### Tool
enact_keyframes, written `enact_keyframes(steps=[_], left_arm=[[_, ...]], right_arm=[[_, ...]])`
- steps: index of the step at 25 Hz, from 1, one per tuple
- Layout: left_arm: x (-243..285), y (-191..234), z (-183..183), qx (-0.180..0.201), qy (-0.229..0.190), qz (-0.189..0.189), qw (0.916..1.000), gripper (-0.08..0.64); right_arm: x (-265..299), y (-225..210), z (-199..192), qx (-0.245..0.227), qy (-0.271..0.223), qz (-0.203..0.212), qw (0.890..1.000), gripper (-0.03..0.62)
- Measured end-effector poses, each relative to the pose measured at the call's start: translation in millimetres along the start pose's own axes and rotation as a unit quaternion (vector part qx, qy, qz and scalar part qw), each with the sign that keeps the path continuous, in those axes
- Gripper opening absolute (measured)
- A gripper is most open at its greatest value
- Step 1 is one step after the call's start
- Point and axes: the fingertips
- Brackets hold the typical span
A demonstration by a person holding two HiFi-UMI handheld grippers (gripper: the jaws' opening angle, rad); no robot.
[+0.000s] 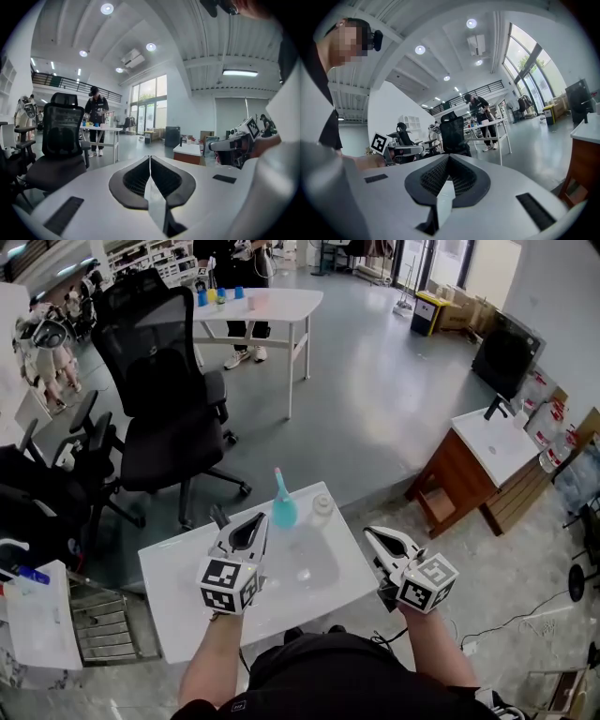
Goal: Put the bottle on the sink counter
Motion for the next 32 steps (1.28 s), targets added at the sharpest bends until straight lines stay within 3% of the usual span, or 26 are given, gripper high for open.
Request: enact_keyframes(steps=[12, 25, 32], left_arm=[[14, -15, 31, 0.025, -0.026, 0.033, 0.9988, 0.012], [28, -61, 43, 0.035, -0.033, -0.061, 0.997, 0.006], [25, -50, 39, 0.026, -0.02, -0.021, 0.9992, 0.006]], right_arm=[[-17, -28, 23, -0.02, -0.031, 0.017, 0.999, 0.012], [-27, -30, 31, -0.027, -0.042, 0.035, 0.998, 0.012], [-28, -26, 30, -0.029, -0.044, 0.046, 0.998, 0.012]])
Point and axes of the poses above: the fingertips, and each gripper's own axes: x forward along the fingers, y to its left, z out of its top, and after that the axes turned 13 degrees about -z, right-handed
